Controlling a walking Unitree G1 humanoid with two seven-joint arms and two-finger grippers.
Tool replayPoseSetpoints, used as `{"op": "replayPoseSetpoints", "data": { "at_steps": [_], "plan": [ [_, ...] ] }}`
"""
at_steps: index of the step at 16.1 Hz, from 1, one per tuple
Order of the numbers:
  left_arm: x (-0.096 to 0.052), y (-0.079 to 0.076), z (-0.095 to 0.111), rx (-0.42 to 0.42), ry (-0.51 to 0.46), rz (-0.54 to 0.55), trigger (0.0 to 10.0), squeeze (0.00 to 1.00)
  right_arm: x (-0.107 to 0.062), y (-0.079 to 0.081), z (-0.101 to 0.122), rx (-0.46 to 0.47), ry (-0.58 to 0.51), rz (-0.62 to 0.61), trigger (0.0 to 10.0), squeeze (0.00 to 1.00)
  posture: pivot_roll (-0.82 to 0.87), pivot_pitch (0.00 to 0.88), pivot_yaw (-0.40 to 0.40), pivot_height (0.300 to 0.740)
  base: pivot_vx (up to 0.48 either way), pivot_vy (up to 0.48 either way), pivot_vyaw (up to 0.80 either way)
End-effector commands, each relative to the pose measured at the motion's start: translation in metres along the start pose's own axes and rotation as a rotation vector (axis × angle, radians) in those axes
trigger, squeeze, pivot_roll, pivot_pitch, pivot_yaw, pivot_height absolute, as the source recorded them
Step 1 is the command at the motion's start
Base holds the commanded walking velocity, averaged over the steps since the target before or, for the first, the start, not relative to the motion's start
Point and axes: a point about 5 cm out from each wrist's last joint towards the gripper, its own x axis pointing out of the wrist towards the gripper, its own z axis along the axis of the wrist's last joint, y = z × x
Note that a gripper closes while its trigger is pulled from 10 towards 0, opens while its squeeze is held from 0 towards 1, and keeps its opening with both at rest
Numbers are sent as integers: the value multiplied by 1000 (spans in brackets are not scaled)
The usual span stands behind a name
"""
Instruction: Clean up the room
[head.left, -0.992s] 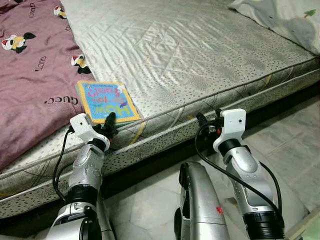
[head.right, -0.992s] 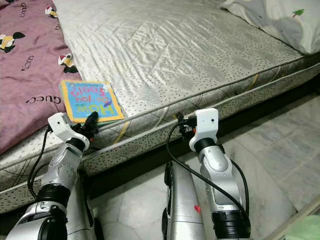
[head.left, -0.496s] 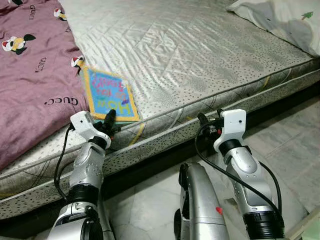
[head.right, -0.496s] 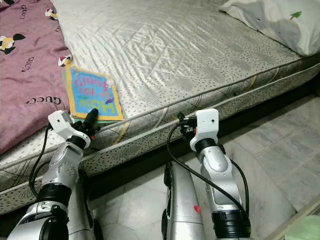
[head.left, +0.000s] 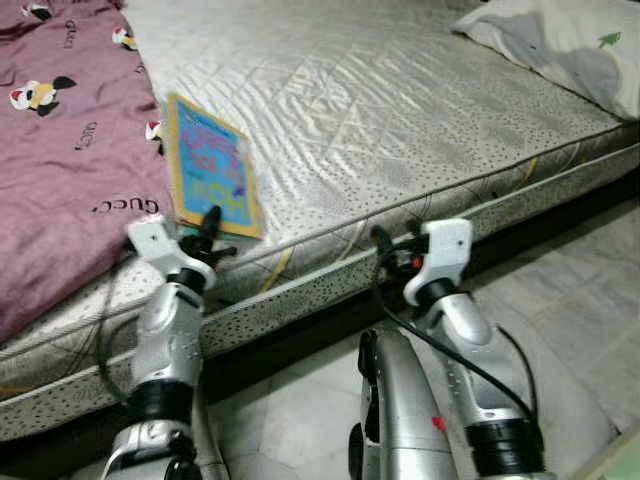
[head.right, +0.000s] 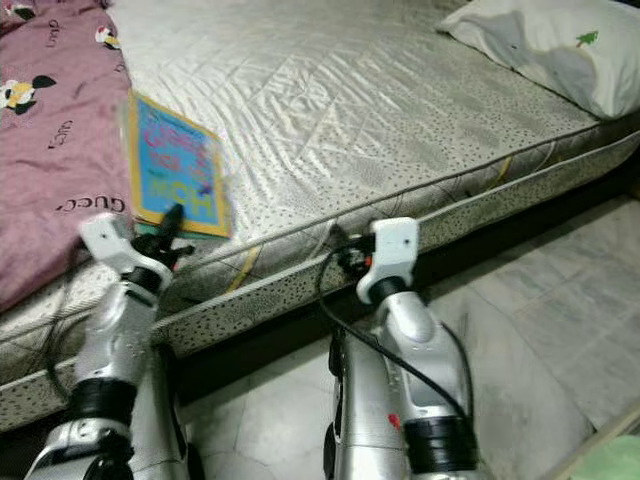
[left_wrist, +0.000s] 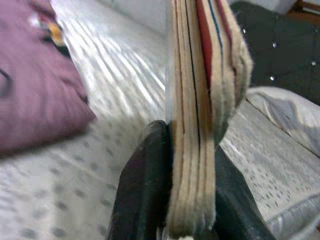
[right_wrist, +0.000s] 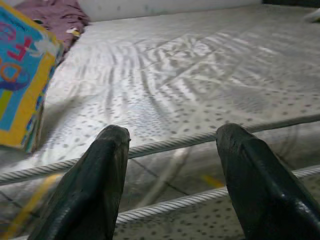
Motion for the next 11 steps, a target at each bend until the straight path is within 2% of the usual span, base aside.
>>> {"op": "replayPoseSetpoints", "data": {
  "at_steps": [1,3,6,7,8,11],
  "plan": [
    [0,-7,15,41,-47,-44,0,0,4,2,4,17,-19,14,10000,0,-62,0,-9,448,0,0,0],
    [-4,-13,19,71,-51,-82,0,0,8,2,4,42,-31,10,10000,0,-51,0,-6,448,0,0,0],
    [-13,-23,30,177,-84,-107,0,0,15,3,7,91,-60,2,10000,0,-20,0,-3,453,0,0,0],
    [-15,-26,30,219,-85,-99,10000,0,17,3,7,101,-62,3,10000,0,-15,0,-4,463,0,0,0],
    [-18,-28,30,272,-88,-81,10000,0,18,6,7,102,-62,13,10000,0,-11,0,-8,473,0,0,0],
    [-32,-33,24,325,-56,-74,10000,0,21,9,6,110,-64,18,10000,0,-7,0,-5,498,0,0,0]
  ]
}}
